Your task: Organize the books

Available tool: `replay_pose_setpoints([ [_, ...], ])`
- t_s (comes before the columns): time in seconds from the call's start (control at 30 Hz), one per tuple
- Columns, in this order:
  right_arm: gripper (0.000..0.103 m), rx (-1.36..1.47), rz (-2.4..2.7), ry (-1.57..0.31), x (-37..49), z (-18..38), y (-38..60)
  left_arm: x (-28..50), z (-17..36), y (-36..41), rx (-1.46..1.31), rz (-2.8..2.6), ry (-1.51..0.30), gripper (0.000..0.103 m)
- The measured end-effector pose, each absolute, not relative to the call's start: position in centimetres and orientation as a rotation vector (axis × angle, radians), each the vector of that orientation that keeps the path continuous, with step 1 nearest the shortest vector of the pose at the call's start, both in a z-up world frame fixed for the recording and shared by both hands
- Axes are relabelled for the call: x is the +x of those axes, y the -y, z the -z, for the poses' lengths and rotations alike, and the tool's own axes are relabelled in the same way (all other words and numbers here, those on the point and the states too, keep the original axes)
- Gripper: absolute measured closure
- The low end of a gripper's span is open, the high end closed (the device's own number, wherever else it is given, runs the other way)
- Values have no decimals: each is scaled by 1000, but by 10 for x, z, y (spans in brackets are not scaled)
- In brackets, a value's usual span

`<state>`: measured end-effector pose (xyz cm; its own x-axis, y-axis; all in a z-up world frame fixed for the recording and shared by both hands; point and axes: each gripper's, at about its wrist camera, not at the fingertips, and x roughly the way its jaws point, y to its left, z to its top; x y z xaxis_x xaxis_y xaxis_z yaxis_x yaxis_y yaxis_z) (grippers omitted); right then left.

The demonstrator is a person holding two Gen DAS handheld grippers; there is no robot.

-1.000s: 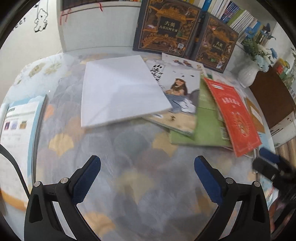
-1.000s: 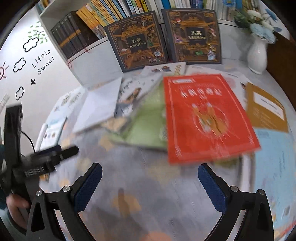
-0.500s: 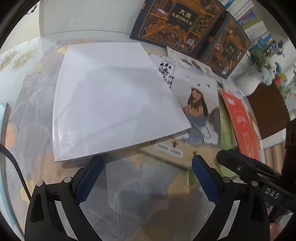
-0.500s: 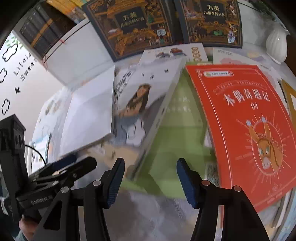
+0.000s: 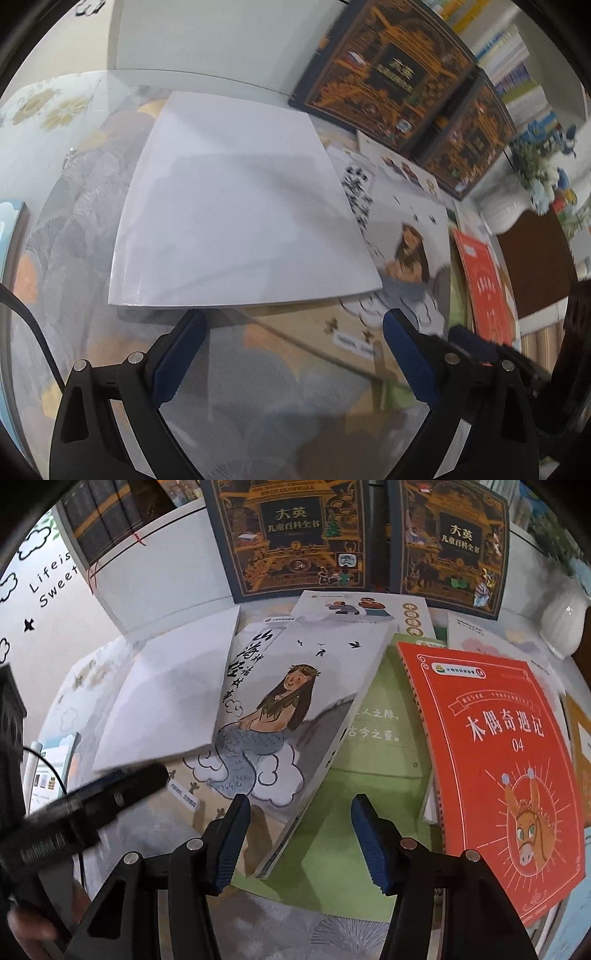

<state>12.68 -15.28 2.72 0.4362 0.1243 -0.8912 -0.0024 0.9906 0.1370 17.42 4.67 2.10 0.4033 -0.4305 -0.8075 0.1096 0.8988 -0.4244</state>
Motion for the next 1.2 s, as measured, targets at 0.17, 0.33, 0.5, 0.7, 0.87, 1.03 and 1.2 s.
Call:
replay_pose_setpoints([
  [0.17,47,155,-82,-1119,130,-28,157,185,-22,-51,-312,316,-1079,7],
  [0.33,47,176,-108,-1122,134,-28,154,183,-21,-34,-215,374,-1089,7],
  [0.5,49,143,-142,-1122,133,-27,139,178,-22,-30,-210,423,-1096,11],
  [0.7,49,195,-152,-1133,130,-29,144,182,-25,-45,-271,382,-1101,14],
  [0.87,49,225,-142,-1137,131,-31,152,183,-23,-81,-378,347,-1101,14],
  [1.03,48,282,-172,-1141,135,-31,152,190,-21,-77,-384,385,-1116,10],
  [1.2,48,287,-182,-1142,136,-31,153,191,-23,-51,-344,485,-1123,10],
])
